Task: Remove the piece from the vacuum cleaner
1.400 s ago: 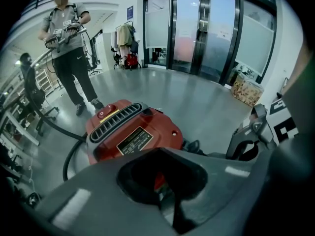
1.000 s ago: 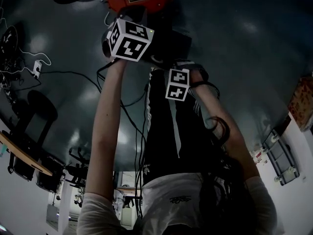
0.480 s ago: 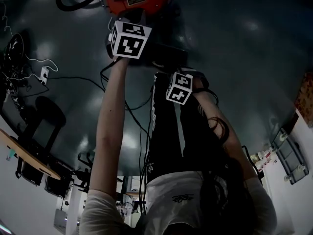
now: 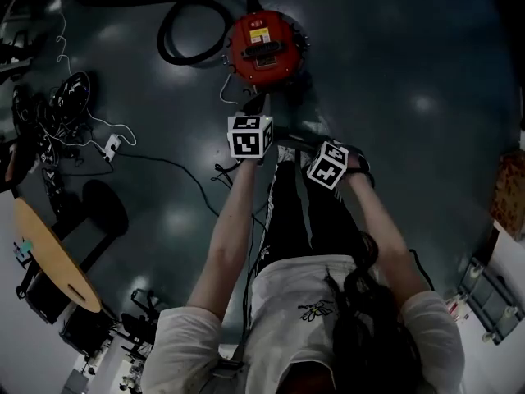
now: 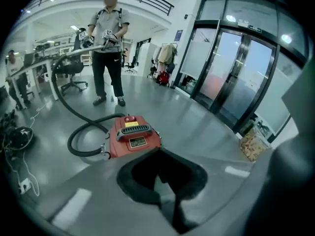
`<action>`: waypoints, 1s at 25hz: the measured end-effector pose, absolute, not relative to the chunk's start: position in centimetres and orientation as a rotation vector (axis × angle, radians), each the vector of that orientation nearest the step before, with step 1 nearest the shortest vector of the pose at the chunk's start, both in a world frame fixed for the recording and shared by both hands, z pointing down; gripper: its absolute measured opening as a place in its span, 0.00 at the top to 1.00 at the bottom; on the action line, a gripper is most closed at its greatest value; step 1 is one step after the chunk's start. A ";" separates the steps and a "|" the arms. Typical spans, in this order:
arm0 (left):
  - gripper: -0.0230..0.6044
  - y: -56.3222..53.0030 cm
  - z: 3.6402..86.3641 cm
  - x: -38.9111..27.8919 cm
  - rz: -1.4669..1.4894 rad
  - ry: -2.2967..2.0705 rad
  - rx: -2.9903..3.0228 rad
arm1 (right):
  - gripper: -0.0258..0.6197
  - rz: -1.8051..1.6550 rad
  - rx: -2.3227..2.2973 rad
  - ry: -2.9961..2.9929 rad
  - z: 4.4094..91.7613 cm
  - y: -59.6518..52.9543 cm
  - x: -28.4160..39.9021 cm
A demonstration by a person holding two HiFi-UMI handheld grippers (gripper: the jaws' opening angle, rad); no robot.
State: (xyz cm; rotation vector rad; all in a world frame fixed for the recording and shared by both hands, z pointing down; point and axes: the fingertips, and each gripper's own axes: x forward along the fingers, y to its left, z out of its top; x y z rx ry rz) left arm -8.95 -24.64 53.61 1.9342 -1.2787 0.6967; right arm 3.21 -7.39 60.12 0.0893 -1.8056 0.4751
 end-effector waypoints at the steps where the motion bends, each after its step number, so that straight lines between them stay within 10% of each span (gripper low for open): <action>1: 0.96 -24.8 51.7 -9.3 0.655 -1.311 1.925 | 0.91 0.470 0.110 -1.814 58.8 -8.5 3.3; 25: 0.96 -22.1 13.4 -13.4 0.042 -1.766 2.430 | 0.91 0.079 1.014 -2.429 17.6 -22.9 3.9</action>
